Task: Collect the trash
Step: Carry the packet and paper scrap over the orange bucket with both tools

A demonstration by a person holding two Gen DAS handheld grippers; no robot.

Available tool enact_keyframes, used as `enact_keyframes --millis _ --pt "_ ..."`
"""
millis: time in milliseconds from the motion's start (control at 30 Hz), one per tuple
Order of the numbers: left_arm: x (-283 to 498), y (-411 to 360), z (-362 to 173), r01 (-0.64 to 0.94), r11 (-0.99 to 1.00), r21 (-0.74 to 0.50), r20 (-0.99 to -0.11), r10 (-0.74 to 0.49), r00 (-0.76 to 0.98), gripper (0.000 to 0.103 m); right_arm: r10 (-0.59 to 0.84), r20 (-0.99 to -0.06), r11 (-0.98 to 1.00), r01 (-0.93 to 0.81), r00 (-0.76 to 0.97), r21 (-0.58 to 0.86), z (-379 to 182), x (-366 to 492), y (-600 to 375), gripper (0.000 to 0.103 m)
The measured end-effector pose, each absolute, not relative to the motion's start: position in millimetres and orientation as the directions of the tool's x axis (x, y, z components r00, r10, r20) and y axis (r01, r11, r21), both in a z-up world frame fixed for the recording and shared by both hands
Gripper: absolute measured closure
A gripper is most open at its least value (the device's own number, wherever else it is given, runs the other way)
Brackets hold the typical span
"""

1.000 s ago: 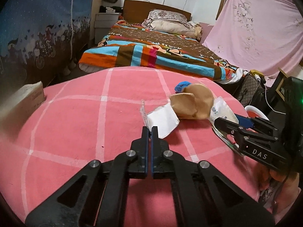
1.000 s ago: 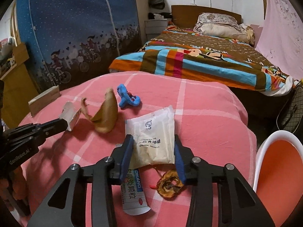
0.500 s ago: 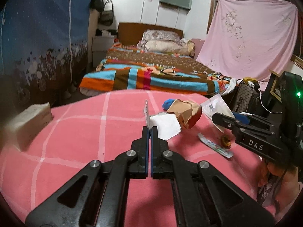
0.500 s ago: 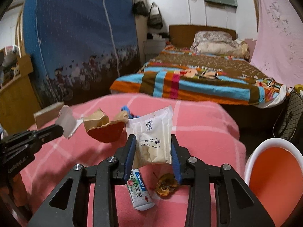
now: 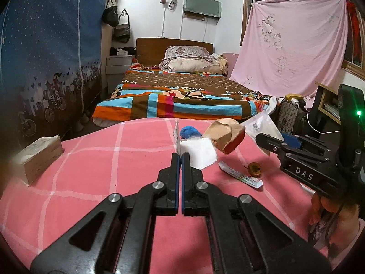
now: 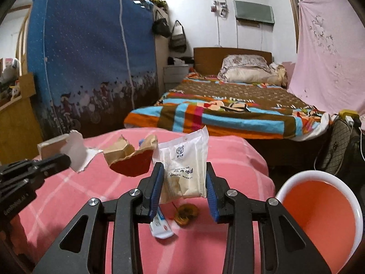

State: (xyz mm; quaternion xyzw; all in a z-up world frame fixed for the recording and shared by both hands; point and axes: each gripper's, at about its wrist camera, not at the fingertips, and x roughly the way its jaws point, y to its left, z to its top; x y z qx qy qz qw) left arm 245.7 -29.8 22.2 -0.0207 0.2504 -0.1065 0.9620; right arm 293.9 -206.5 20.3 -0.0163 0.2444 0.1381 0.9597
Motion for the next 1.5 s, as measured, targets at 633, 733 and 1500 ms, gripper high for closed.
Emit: enact_keyframes --millis 633,733,1500 --pt "226 -83 39 0.292 0.955 -0.060 -0.422 -0.289 0.859 0.103 0.166 -0.483 0.978 -0.205 0.860 -0.029 19 270 -245 0.070" --pt "226 -91 35 0.309 0.949 -0.058 -0.435 -0.302 0.848 0.103 0.159 -0.515 0.980 -0.198 0.842 -0.023 13 269 -255 0.070" --pt "222 -170 49 0.449 0.892 -0.057 -0.351 -0.439 0.827 0.103 0.015 -0.263 0.993 0.017 0.965 0.119 42 220 -351 0.070"
